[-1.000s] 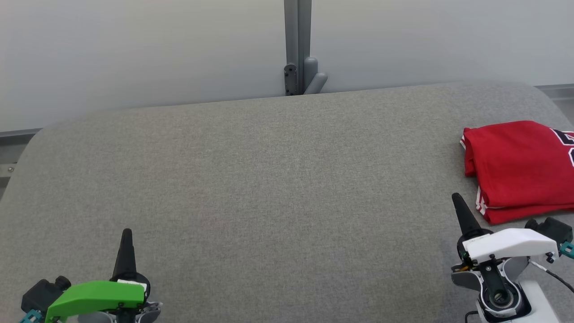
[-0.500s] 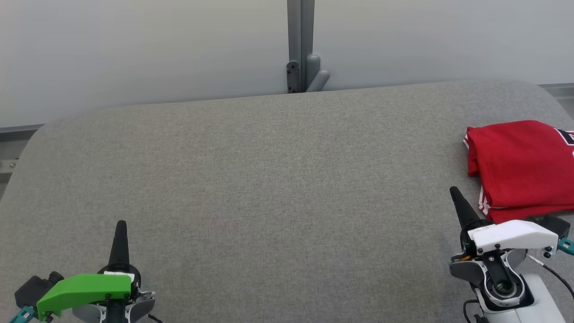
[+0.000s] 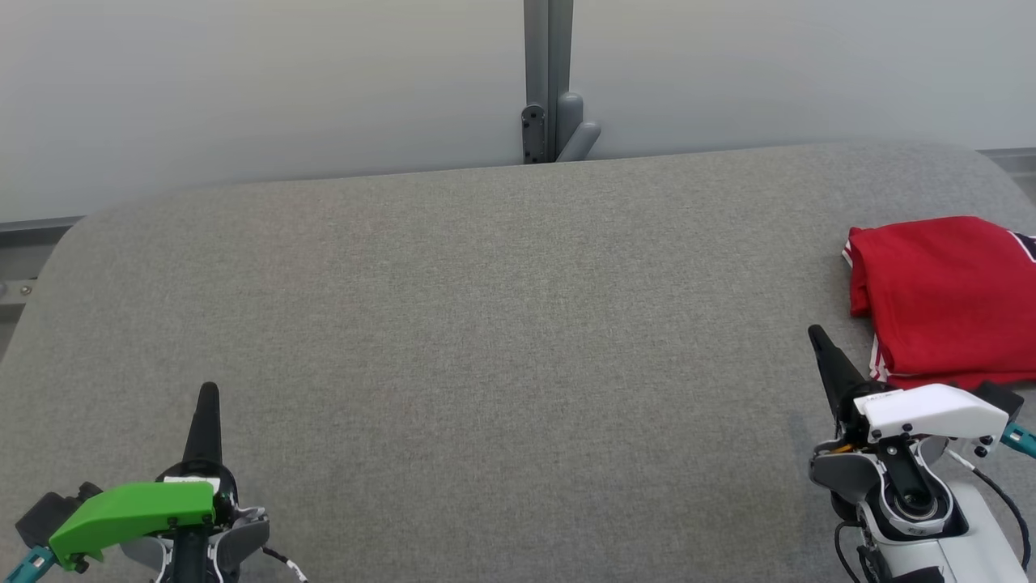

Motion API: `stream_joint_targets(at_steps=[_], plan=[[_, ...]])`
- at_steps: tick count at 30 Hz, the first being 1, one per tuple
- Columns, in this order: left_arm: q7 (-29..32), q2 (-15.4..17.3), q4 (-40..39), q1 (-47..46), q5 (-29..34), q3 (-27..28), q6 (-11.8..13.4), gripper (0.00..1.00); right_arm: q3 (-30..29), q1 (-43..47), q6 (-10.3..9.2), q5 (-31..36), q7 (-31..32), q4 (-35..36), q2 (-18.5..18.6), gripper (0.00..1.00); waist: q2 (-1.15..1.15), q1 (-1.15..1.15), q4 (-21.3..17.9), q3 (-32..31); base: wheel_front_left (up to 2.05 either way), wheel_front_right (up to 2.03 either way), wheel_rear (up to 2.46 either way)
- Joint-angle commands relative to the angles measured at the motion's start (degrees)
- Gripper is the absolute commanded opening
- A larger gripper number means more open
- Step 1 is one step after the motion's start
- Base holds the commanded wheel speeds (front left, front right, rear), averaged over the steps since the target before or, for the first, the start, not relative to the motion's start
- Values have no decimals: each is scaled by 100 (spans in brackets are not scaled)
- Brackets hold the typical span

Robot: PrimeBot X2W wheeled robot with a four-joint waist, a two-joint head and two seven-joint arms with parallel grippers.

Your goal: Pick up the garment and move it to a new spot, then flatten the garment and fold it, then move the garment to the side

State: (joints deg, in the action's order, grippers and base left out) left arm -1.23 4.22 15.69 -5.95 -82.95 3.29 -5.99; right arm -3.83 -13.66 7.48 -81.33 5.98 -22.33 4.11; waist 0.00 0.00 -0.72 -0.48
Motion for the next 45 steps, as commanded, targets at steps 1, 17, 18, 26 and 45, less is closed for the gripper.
stream_joint_targets(at_steps=[1,17,18,26,45], plan=[[39,28,11,-147,-181,43,-44,0,-32,-143,3,-168,55,-28,1,0,0,0,6,7,0,0,0],[182,15,99,-315,-754,179,-124,0,-128,-337,2,-765,261,-223,-40,0,0,0,49,53,0,0,0],[196,13,104,-326,-798,187,-126,0,-135,-349,2,-808,268,-235,-44,0,0,0,52,56,0,0,0],[268,5,153,-394,-1074,256,-172,0,-183,-439,2,-1097,375,-330,-57,0,0,0,74,80,0,0,0],[298,-24,155,-400,-1030,293,-171,0,-211,-437,2,-1056,394,-329,-74,0,0,0,76,82,0,0,0]])
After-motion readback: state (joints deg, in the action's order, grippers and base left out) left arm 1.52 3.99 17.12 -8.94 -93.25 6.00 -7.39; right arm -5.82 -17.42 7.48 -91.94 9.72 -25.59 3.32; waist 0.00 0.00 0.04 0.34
